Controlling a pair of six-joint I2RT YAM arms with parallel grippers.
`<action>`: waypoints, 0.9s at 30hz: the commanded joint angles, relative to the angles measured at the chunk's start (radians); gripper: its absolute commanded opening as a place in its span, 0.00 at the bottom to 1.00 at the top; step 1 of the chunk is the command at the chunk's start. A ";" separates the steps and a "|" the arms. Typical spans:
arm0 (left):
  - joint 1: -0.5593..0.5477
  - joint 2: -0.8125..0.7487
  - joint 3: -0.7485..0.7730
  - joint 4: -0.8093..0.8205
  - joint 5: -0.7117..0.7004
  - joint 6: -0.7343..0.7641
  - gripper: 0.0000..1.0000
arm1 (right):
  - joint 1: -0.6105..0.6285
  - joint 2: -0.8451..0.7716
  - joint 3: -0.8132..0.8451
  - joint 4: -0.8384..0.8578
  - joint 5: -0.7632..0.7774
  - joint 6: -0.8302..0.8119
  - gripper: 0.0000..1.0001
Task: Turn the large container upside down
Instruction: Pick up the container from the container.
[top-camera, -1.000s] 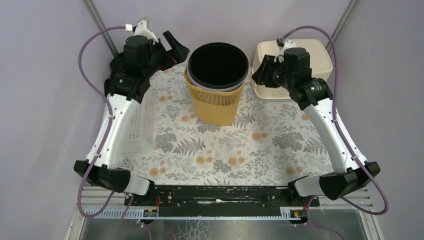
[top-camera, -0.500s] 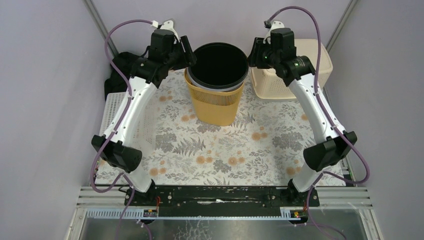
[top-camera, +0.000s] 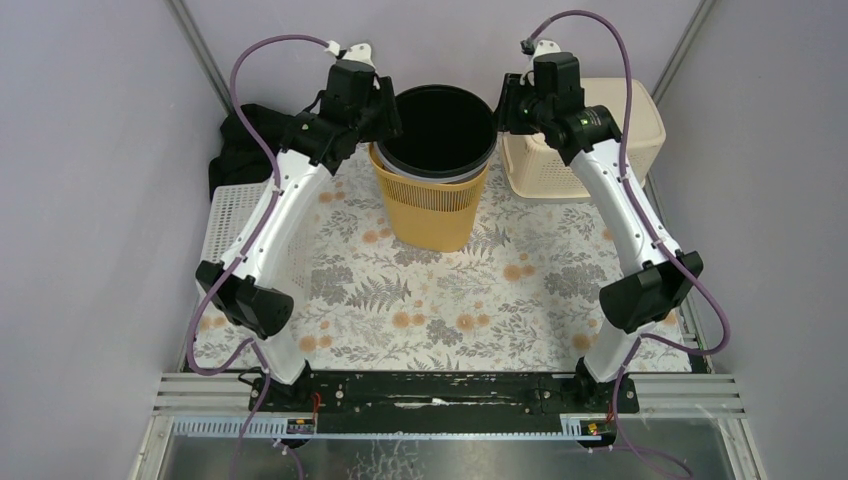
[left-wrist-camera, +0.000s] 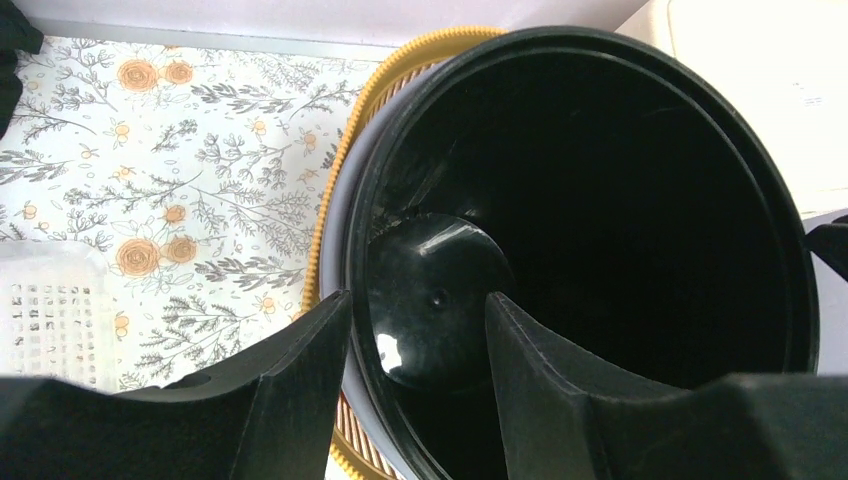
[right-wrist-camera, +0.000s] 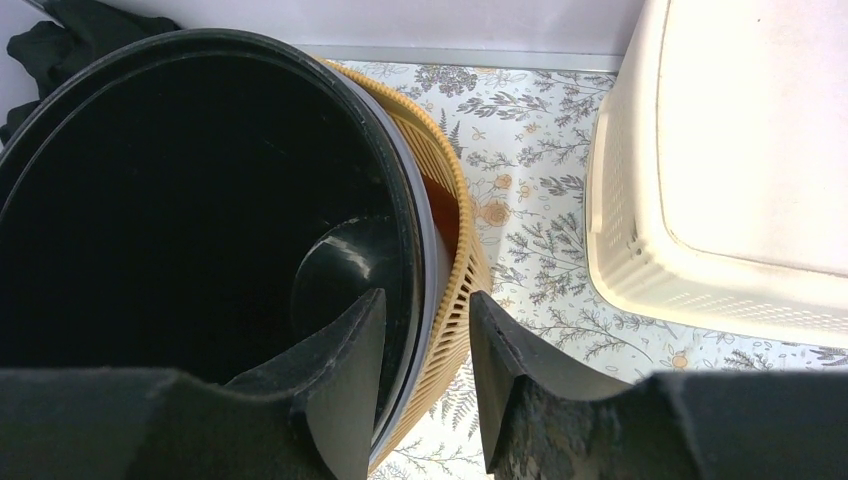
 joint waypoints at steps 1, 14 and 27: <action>-0.021 0.008 0.021 -0.021 -0.070 0.034 0.58 | -0.001 0.006 0.040 0.002 -0.006 -0.019 0.44; -0.032 0.016 0.007 -0.040 -0.118 0.052 0.51 | 0.013 0.044 0.062 -0.012 -0.027 -0.019 0.34; -0.032 0.062 0.083 -0.042 -0.074 0.045 0.17 | 0.021 0.066 0.151 -0.035 -0.046 -0.020 0.11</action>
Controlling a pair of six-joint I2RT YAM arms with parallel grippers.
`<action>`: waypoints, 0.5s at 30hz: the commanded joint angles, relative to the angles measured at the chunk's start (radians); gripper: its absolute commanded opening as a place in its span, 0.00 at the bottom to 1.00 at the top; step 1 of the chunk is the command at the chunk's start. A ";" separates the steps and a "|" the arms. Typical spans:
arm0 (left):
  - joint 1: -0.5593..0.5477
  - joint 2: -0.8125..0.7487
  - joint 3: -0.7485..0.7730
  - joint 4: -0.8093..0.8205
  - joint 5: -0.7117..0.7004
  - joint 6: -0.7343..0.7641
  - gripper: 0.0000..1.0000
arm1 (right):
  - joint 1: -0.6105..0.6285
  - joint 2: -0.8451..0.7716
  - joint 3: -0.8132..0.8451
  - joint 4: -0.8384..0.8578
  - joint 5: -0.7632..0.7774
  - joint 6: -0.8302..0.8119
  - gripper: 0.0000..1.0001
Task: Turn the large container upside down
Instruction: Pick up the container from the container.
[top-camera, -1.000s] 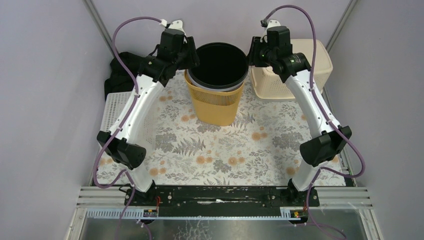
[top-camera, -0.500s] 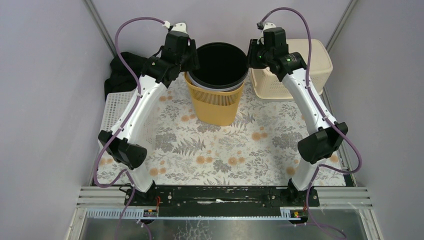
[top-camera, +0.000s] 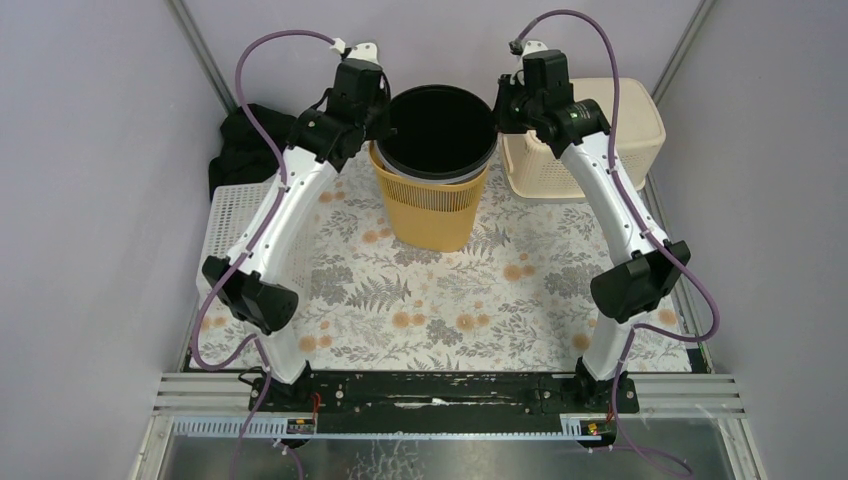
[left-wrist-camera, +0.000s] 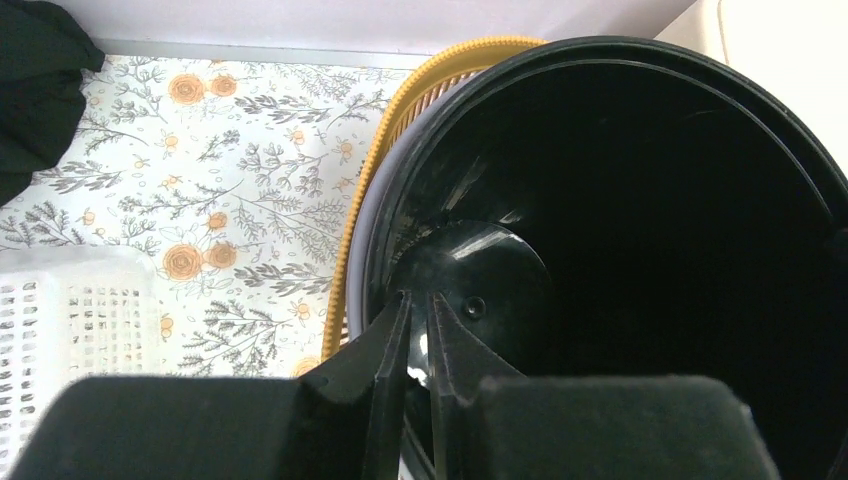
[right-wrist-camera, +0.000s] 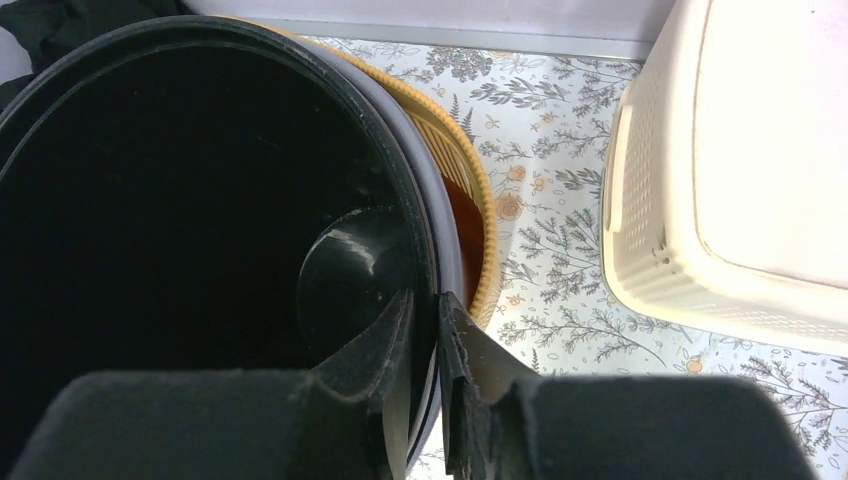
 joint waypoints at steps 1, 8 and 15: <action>-0.007 0.030 0.061 -0.009 0.029 0.001 0.17 | 0.011 -0.008 0.086 0.011 -0.033 -0.010 0.11; -0.006 0.029 0.094 -0.018 0.057 -0.001 0.19 | 0.012 -0.014 0.122 0.018 -0.052 0.000 0.09; -0.006 0.006 0.064 -0.043 0.001 0.006 0.70 | 0.011 -0.014 0.076 0.020 -0.042 -0.010 0.08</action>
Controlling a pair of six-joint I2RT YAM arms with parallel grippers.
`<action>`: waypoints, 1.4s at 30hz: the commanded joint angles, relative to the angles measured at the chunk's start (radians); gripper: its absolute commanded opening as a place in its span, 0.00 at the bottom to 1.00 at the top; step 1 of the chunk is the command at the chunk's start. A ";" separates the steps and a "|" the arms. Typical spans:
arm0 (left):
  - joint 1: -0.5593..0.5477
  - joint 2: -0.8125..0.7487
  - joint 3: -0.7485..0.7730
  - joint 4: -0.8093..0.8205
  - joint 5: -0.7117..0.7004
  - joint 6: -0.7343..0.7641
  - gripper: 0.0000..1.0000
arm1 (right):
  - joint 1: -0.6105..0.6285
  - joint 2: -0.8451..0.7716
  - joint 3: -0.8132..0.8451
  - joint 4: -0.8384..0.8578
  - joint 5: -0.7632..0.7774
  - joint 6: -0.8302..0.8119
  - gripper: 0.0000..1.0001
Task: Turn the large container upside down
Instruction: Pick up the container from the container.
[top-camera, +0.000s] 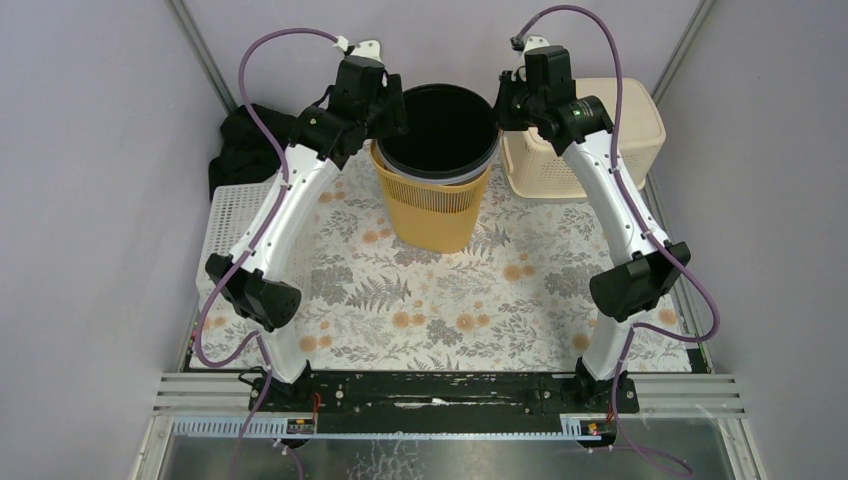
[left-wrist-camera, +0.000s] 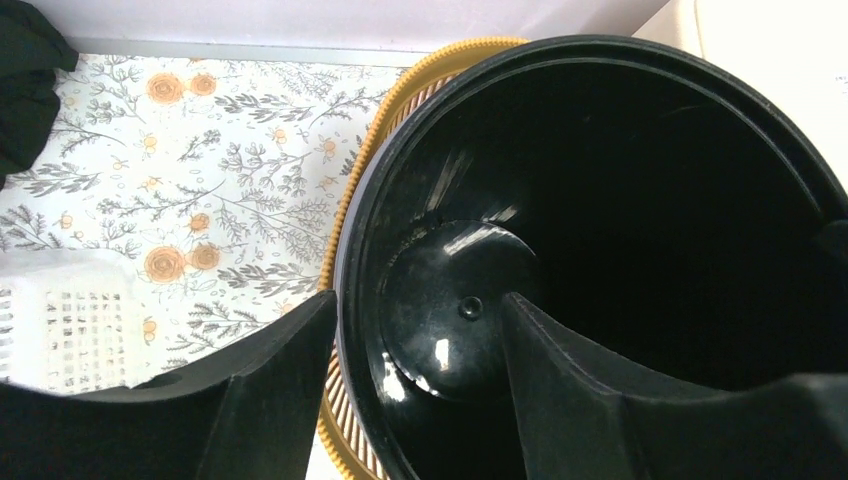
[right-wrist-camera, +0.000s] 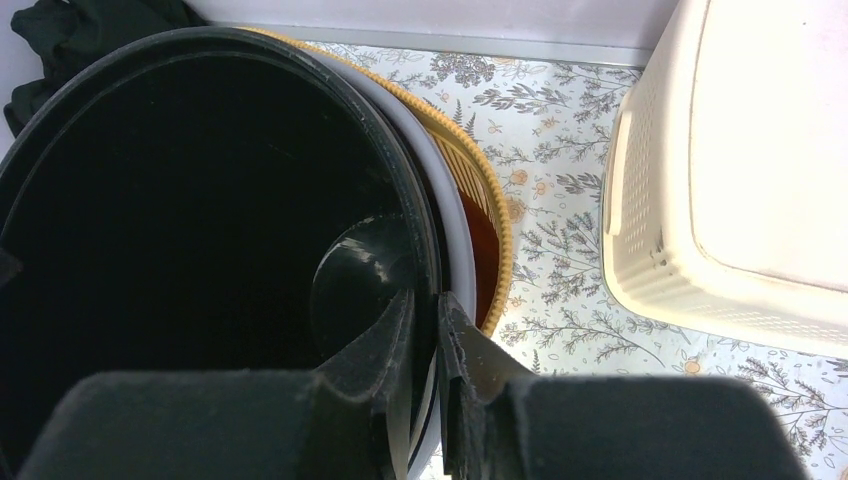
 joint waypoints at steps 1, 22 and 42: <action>-0.003 -0.032 0.003 -0.026 -0.045 0.010 0.73 | 0.009 -0.026 0.006 0.057 -0.032 -0.008 0.08; 0.001 0.017 -0.021 -0.040 -0.062 0.022 0.52 | 0.008 -0.066 -0.034 0.086 -0.028 -0.004 0.03; 0.012 0.024 -0.038 -0.049 -0.066 0.019 0.38 | 0.009 -0.090 -0.068 0.111 -0.042 0.015 0.00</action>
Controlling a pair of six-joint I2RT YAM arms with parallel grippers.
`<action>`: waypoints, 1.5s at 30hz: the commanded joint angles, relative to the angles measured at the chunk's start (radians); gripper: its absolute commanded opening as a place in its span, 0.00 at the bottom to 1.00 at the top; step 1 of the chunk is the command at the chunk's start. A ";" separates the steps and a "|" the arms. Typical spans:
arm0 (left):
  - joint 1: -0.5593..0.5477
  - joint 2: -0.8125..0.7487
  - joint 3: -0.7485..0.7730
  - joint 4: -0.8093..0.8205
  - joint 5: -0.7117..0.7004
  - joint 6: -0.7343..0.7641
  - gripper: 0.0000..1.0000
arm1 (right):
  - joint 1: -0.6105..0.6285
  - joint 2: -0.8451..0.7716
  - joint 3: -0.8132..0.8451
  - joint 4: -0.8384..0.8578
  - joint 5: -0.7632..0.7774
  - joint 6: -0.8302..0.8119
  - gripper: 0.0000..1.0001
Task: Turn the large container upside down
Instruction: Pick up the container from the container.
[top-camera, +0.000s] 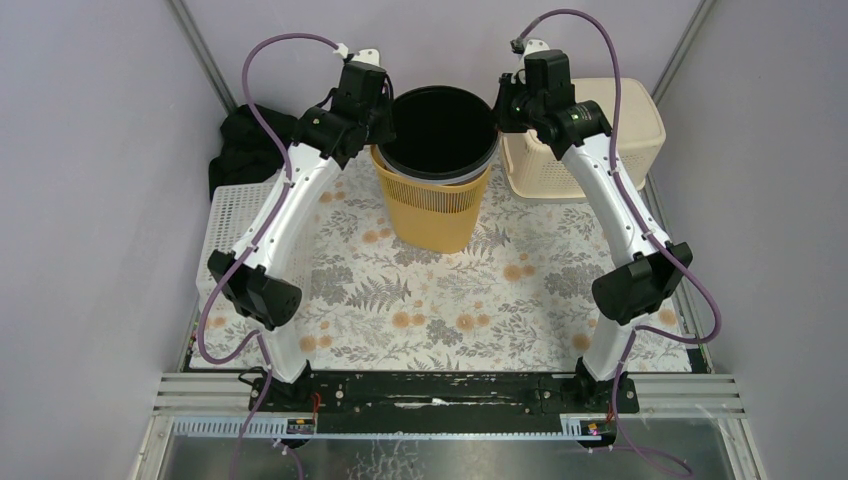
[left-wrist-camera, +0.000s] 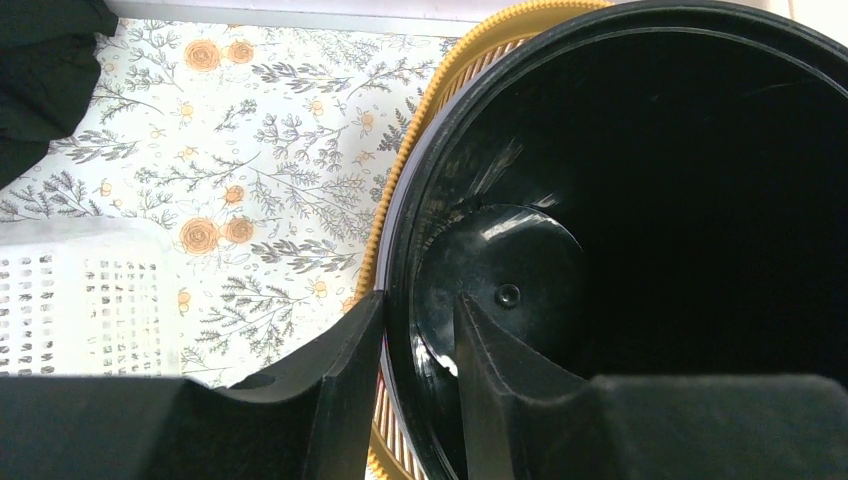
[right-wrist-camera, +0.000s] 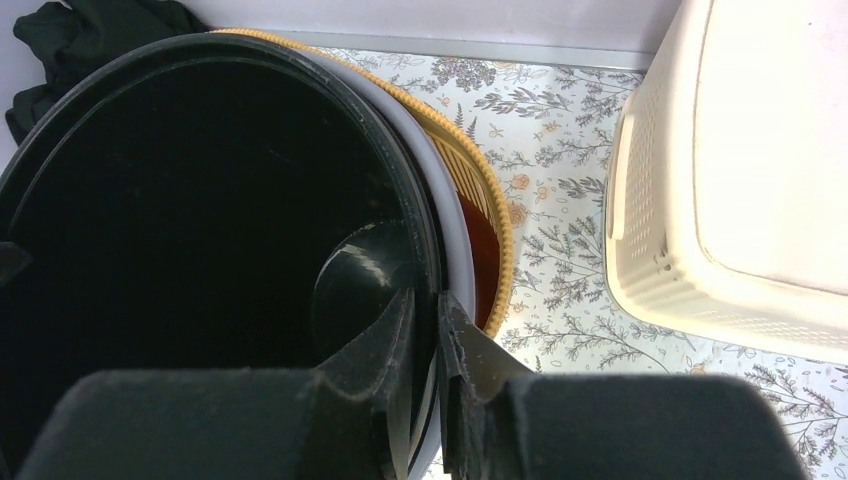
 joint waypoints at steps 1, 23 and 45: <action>0.005 0.017 -0.012 -0.011 -0.020 0.012 0.38 | 0.009 -0.070 -0.002 0.053 -0.044 0.014 0.00; 0.006 0.031 0.065 -0.014 0.011 0.013 0.00 | 0.009 -0.059 0.038 0.051 -0.072 0.027 0.00; 0.013 -0.060 0.110 0.016 0.179 -0.023 0.14 | 0.009 -0.155 0.035 0.104 -0.124 0.052 0.00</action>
